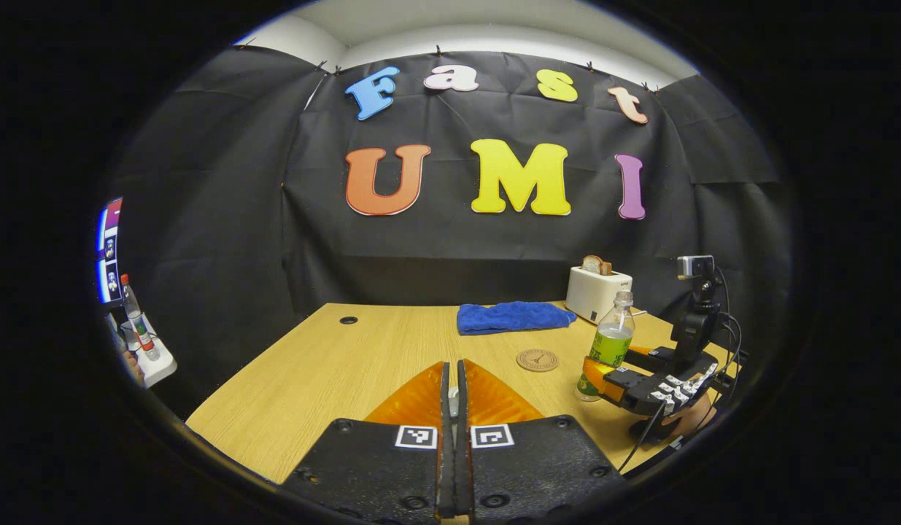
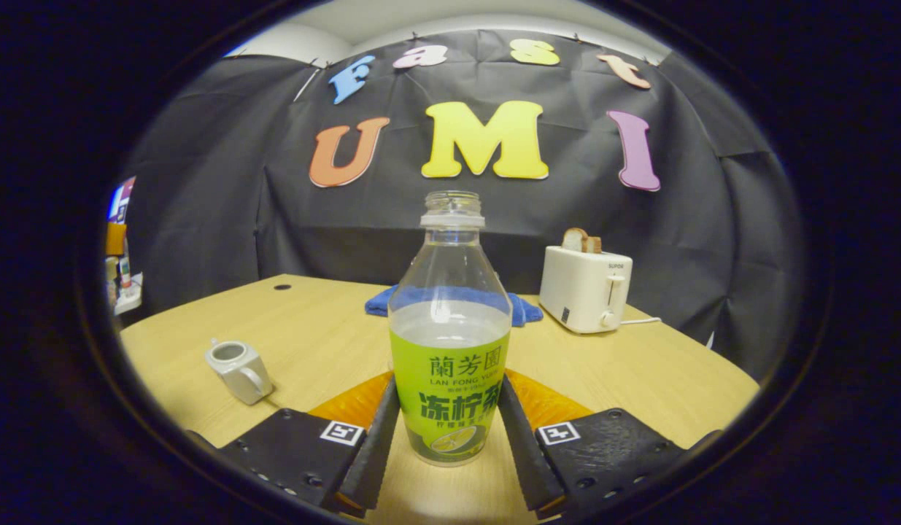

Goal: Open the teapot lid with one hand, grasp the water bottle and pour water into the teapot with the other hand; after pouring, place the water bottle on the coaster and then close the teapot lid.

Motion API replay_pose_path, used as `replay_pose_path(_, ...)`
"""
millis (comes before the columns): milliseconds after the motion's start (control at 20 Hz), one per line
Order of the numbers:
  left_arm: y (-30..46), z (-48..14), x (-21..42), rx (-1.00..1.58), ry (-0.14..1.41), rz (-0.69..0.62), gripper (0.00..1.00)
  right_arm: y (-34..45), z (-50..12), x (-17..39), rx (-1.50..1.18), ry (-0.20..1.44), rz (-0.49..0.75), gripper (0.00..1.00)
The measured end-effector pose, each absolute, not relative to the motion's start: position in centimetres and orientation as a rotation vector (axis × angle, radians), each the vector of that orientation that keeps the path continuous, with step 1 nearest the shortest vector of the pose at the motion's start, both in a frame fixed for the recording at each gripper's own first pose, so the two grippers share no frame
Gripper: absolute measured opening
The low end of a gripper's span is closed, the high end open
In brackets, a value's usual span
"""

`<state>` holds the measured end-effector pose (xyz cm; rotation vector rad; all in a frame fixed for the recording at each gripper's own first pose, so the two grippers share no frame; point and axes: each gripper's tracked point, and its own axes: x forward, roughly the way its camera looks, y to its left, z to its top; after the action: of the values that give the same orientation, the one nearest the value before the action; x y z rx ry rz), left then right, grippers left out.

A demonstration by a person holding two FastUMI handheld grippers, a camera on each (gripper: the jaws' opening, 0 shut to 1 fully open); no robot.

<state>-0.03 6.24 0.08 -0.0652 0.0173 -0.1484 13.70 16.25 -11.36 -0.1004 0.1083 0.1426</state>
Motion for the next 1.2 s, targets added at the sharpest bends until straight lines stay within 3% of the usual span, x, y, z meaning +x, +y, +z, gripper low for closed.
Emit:
replay_pose_path(400, 9.8, 0.6, -0.2, -0.07, -0.006, -0.112, 0.03, 17.1, -8.9, 13.6, -0.472, 0.111, -0.008, 0.71)
replay_pose_path(1200, 14.0, 1.5, -1.2, -0.089, -0.03, -0.061, 0.03, 23.4, -9.0, 13.3, -1.289, -0.038, -0.065, 0.73)
